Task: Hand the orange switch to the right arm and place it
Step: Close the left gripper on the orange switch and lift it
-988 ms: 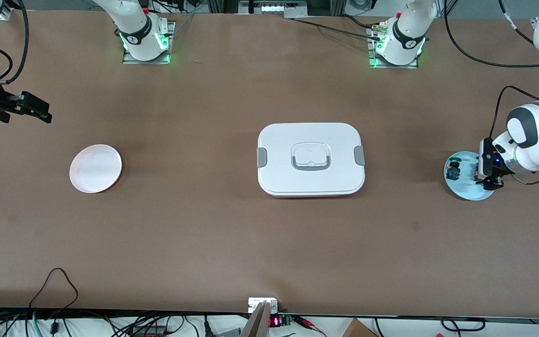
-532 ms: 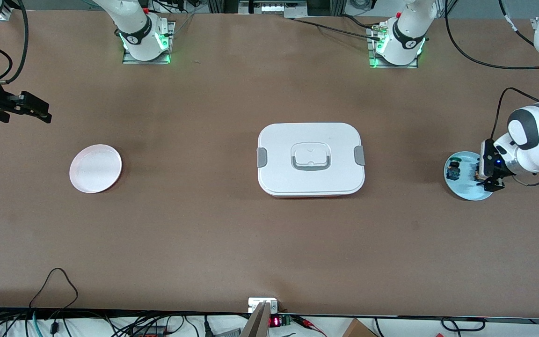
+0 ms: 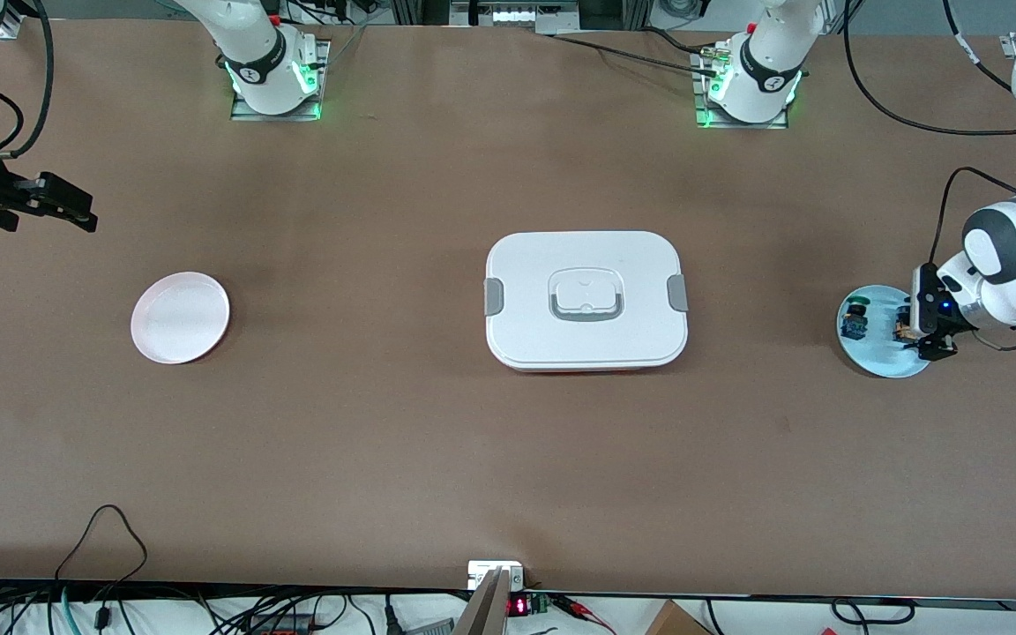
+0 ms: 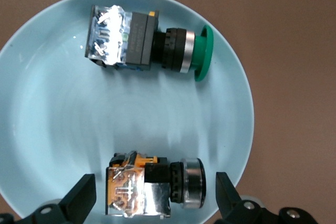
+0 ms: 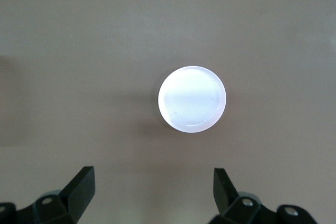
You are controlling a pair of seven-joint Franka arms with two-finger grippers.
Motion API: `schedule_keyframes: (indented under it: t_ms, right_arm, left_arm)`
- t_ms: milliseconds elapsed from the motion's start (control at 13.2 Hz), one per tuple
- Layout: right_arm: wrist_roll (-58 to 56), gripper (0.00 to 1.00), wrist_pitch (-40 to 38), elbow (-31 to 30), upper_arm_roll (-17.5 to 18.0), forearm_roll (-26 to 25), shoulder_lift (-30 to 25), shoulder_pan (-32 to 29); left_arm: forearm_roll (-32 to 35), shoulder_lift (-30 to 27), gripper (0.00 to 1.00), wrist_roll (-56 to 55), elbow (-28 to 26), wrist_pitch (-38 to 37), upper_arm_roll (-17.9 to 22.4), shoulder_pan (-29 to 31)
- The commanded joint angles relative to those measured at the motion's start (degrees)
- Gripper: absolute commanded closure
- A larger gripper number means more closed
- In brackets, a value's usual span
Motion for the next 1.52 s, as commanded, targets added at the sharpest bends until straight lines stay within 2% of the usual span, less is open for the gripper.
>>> schedule_keyframes:
  t_ms: [0,76,152,228,304,380,456,532,836,988,1292,1444]
  right_arm:
    - [-0.8,0.00,-0.9,1.2,0.0,0.3,0.5,-0.3]
    - [-0.8,0.00,-0.9,1.1,0.0,0.4,0.5,-0.3]
    - [-0.8,0.00,-0.9,1.2,0.1,0.4,0.5,-0.3]
    - [-0.7,0.00,-0.8,1.2,0.0,0.3,0.5,-0.3]
    - [-0.7,0.00,-0.8,1.2,0.1,0.3,0.5,-0.3]
    - [-0.8,0.00,-0.8,1.2,0.0,0.3,0.5,-0.4]
    - [-0.7,0.00,-0.8,1.2,0.0,0.3,0.5,-0.5]
    - [-0.7,0.00,-0.8,1.1,0.0,0.3,0.5,-0.5]
    - [-0.6,0.00,-0.8,1.1,0.0,0.3,0.6,-0.5]
    - [-0.6,0.00,-0.8,1.1,0.0,0.3,0.9,-0.5]
    - [-0.7,0.00,-0.9,1.1,0.0,0.3,1.0,-0.5]
    - [-0.5,0.00,-0.8,1.1,0.0,0.3,1.1,-0.4]
  left_arm:
    - [0.0,1.0,0.07,1.5,1.6,-0.1,-0.4,0.4]
    - [0.0,1.0,0.14,1.5,1.6,-0.1,-0.4,0.4]
    - [0.0,1.0,0.27,1.5,1.6,-0.2,-0.4,0.5]
    - [0.0,1.0,0.44,1.5,1.6,-0.2,-0.4,0.5]
    - [0.0,1.0,0.68,1.4,1.6,-0.2,-0.4,0.4]
    - [0.0,1.0,0.88,1.4,1.7,-0.2,-0.4,0.5]
    - [-0.1,1.0,0.93,1.4,2.0,-0.3,-0.4,0.5]
    - [-0.1,1.0,0.97,1.4,2.4,-0.8,-0.4,0.6]
    - [-1.7,-0.7,1.00,1.4,3.2,-5.0,-0.6,0.6]
    - [-2.1,-1.3,1.00,1.4,6.0,-12.3,-0.7,0.6]
    - [-6.1,-2.2,1.00,1.1,16.1,-31.9,-1.9,0.2]
    - [-12.2,-2.2,1.00,0.6,20.7,-41.7,-1.7,0.2]
